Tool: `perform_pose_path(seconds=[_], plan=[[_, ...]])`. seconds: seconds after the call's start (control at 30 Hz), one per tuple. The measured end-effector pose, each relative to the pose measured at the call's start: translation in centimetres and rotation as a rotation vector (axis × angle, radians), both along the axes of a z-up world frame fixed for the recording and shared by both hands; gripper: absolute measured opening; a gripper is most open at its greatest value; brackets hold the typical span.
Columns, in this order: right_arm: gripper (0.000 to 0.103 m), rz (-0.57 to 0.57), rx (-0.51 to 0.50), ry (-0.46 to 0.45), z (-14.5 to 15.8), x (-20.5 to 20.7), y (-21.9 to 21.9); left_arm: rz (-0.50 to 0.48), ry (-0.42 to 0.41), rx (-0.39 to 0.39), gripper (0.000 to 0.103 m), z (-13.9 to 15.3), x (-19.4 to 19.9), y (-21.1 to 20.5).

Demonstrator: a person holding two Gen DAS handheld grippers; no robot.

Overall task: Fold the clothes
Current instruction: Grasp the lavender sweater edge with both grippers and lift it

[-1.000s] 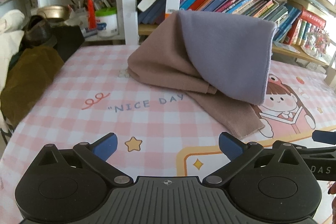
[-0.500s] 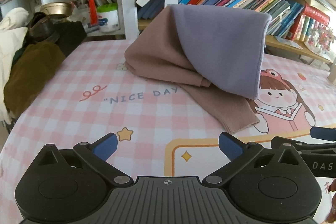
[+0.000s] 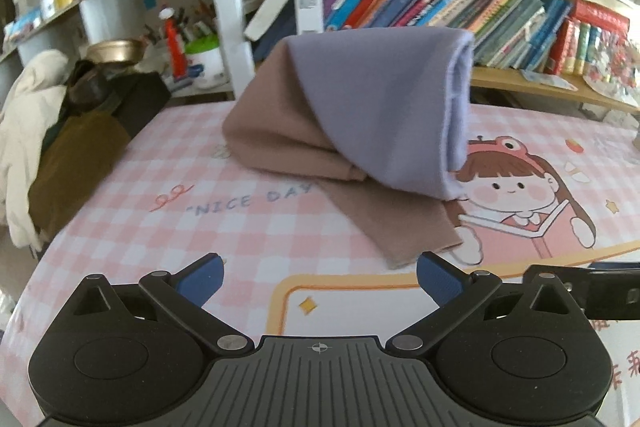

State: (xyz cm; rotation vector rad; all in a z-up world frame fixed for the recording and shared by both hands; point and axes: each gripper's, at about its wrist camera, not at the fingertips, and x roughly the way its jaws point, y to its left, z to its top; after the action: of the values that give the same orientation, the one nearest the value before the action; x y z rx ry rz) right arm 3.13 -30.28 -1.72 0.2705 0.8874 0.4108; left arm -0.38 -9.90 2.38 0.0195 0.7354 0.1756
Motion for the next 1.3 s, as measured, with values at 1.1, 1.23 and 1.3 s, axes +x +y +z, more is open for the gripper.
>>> perform_pose_path(seconds=[1.1, 1.23, 1.3], plan=[[0.103, -0.176, 0.853, 0.374, -2.9, 6.4, -7.6, -0.148, -0.098, 0.234, 0.005, 2.0, 4.2, -5.3], [0.101, -0.227, 0.996, 0.468, -4.5, 7.5, -6.8, -0.143, -0.106, 0.223, 0.004, 3.3, 1.8, -5.6], [0.101, -0.252, 1.048, 0.477, -4.9, 7.9, -6.9, -0.143, -0.117, 0.224, 0.004, 4.1, 0.8, -5.8]])
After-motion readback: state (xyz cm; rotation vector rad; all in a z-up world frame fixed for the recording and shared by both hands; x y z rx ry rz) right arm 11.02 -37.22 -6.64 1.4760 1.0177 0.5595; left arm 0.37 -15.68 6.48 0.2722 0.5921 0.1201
